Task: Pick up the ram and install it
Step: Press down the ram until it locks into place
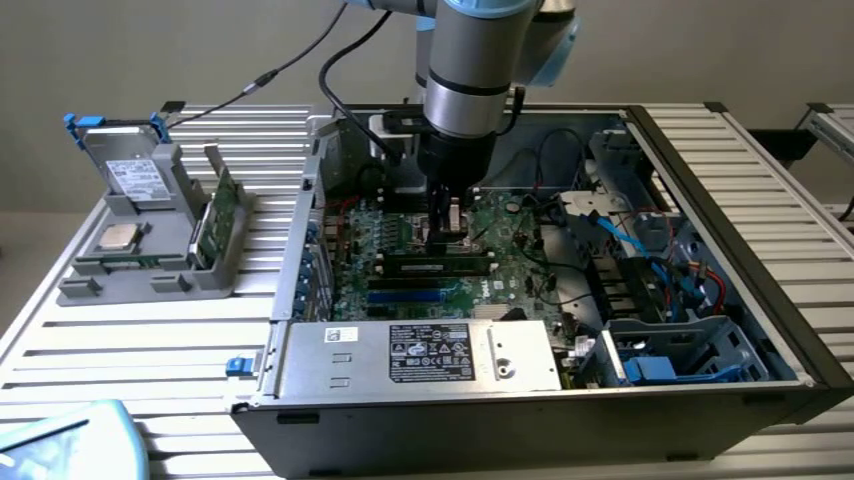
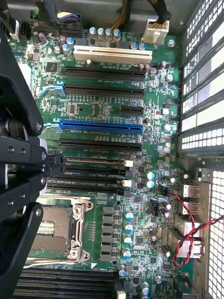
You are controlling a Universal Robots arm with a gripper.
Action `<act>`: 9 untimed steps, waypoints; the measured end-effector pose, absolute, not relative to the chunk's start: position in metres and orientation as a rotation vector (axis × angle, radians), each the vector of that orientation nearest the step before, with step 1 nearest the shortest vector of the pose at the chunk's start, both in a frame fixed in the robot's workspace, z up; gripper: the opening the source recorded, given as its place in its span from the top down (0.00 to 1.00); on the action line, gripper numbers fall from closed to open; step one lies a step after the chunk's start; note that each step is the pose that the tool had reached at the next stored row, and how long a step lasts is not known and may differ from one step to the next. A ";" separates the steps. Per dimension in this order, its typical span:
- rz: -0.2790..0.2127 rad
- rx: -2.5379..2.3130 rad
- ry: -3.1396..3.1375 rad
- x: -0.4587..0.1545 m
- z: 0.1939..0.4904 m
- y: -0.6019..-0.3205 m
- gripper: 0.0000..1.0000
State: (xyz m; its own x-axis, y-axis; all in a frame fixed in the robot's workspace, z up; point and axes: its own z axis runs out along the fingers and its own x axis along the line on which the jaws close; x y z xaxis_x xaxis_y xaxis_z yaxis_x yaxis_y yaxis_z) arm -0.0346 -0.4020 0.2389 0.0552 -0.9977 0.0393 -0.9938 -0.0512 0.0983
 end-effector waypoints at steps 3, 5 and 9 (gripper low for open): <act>-0.060 2.208 -2.093 -0.035 0.239 -0.402 0.89; -0.060 2.208 -2.093 -0.035 0.239 -0.402 0.89; -0.059 2.208 -2.093 -0.034 0.239 -0.402 0.89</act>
